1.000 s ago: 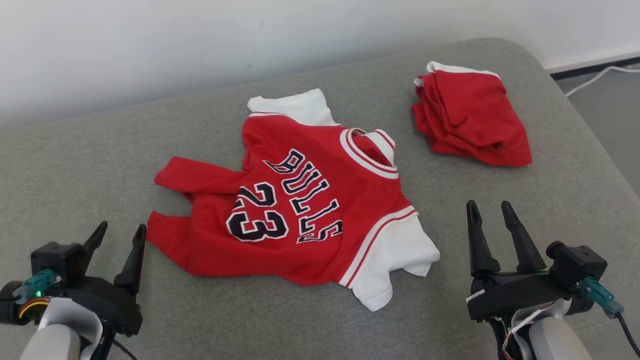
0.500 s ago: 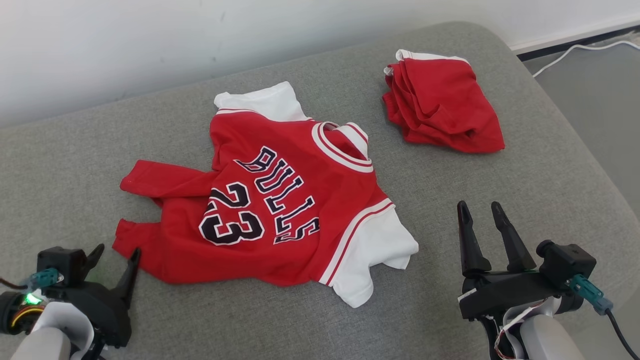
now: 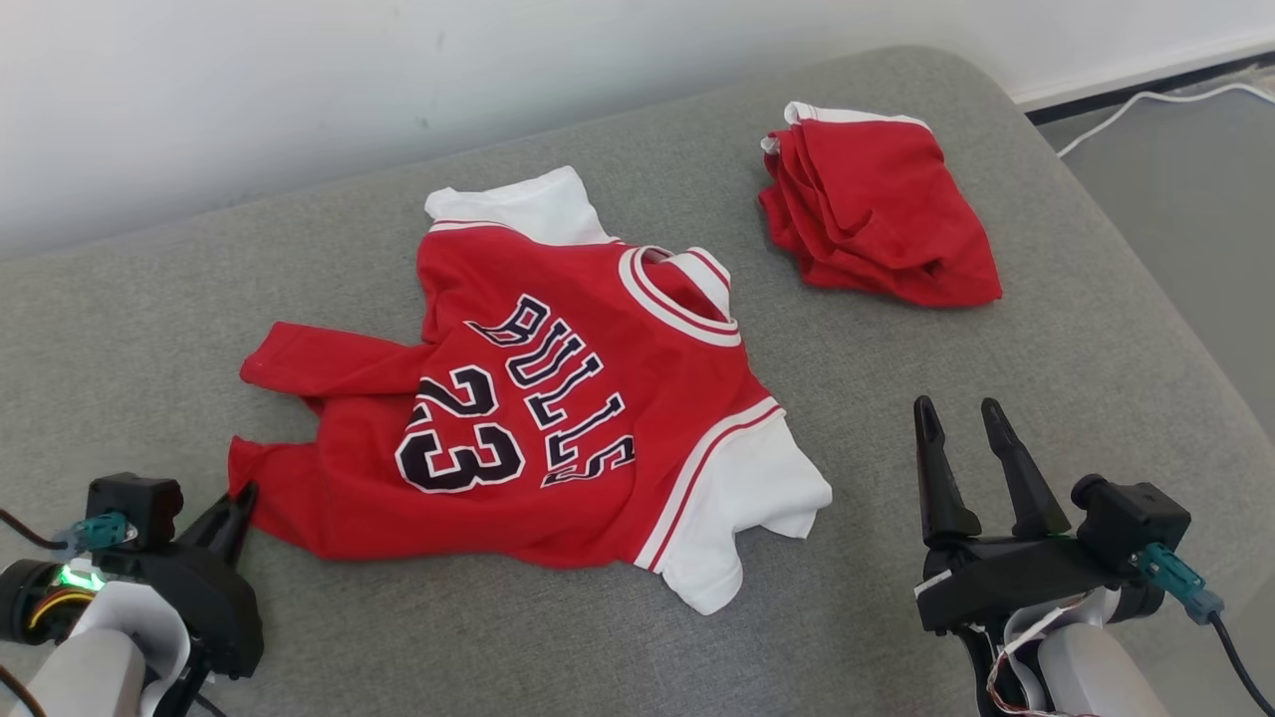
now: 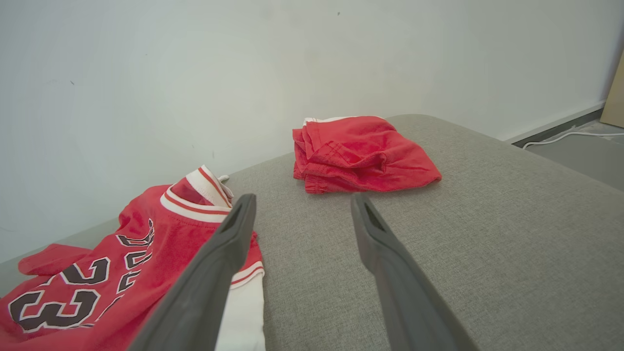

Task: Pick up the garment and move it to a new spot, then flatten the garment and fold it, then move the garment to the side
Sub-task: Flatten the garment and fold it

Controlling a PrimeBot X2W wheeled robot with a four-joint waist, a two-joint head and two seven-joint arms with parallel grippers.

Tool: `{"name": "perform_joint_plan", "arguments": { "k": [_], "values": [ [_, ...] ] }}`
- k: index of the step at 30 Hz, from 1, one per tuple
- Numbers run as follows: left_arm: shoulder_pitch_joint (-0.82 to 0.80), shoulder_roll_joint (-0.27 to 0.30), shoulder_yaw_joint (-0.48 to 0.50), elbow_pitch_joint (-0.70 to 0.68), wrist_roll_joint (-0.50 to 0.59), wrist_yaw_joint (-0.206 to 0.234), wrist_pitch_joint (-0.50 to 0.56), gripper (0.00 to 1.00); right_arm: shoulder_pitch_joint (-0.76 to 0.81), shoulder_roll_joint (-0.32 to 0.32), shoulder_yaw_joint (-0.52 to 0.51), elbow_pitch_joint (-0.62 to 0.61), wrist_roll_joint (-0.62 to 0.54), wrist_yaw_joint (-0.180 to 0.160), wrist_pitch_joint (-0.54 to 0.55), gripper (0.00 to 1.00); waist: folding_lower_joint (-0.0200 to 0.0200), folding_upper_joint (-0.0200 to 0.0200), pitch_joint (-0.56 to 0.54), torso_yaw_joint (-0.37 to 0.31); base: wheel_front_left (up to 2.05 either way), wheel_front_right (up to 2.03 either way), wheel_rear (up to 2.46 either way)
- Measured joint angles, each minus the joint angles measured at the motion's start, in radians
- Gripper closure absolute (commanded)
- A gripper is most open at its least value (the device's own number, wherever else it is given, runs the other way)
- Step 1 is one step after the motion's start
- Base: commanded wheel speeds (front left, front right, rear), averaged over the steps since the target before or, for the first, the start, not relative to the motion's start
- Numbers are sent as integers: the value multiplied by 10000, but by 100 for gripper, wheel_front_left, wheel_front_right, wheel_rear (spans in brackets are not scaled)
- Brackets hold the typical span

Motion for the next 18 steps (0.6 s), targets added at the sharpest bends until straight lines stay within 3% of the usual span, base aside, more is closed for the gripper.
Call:
{"name": "perform_joint_plan", "arguments": {
  "k": [6, 10, 18],
  "values": [
    [-67, 46, -184, -161, -13, 35, -359, 100, 174, -31, -151, 10, -42, 0, -2, 0, 0, 1, -198, 276, 0, 0, 0],
    [151, 44, -182, -880, 0, 336, -441, 100, 265, -25, -242, -12, -58, 0, -2, 0, 0, 0, -373, 581, 0, 0, 0],
    [2257, 96, 27, -4366, -153, 1628, 226, 100, 549, 10, -522, -58, -128, 0, 0, 0, -1, 0, -651, 1397, 0, 0, 0]
  ]
}}
